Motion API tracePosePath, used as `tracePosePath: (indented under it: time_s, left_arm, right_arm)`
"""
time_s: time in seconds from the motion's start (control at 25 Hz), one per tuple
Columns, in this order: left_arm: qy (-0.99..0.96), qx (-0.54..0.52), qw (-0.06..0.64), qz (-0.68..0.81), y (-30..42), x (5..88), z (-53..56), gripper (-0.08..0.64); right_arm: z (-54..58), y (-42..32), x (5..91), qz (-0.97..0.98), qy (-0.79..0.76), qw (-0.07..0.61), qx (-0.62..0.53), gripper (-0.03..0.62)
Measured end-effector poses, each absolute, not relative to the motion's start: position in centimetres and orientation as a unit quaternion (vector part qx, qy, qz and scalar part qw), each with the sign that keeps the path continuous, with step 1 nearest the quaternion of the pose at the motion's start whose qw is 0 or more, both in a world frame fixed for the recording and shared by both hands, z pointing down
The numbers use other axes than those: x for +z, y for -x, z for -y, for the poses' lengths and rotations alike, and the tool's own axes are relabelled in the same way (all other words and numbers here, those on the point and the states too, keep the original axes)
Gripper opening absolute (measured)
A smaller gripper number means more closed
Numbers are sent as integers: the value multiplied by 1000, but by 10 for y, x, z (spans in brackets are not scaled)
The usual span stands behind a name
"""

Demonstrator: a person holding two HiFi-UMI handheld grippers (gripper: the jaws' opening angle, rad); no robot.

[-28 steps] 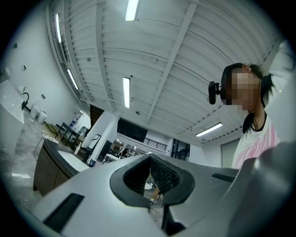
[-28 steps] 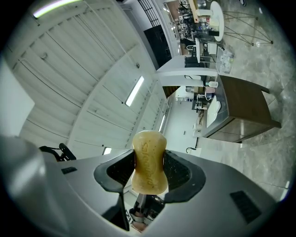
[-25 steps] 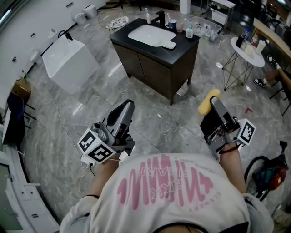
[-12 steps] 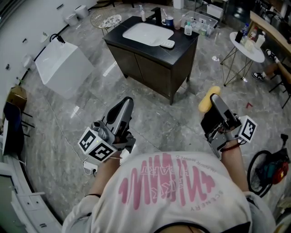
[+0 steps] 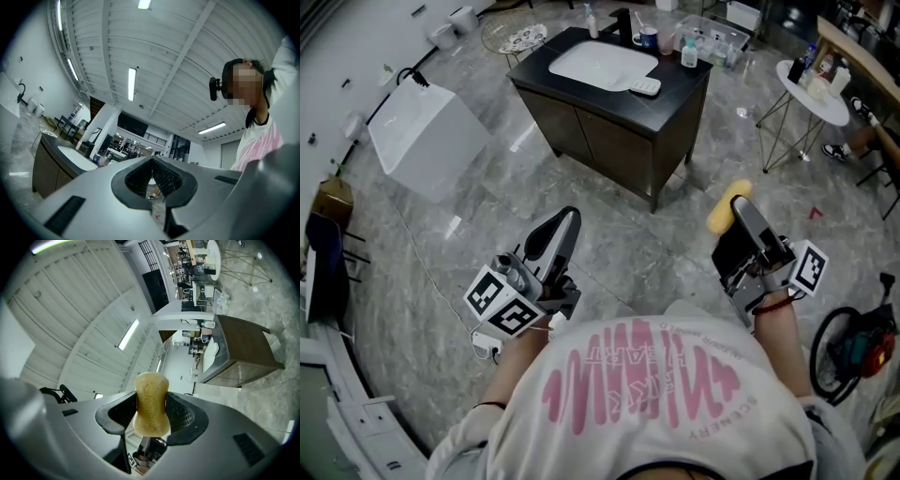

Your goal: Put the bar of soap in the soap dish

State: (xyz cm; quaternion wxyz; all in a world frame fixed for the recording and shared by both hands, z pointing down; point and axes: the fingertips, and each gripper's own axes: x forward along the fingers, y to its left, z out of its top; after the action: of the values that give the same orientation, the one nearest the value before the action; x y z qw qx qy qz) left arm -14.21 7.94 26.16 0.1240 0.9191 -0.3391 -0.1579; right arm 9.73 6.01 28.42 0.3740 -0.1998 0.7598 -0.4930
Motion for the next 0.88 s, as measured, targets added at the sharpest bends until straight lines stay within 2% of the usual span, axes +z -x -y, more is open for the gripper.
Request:
tracePosePath:
  time_s: [0.24,0.64,0.88]
  left_arm:
    - [-918,-151,144,337,130,274,-70,9]
    - [-913,-158,127,353,126,271,-23,9]
    - [-908,-160,133,364,111,266,42,9]
  right_arm:
    - [-55,-107,301,-746,209,380,-505,193]
    - [-7,-112,295,-758,197,372,-499,193]
    - [63,-127,282,-763,189,364,-499,193]
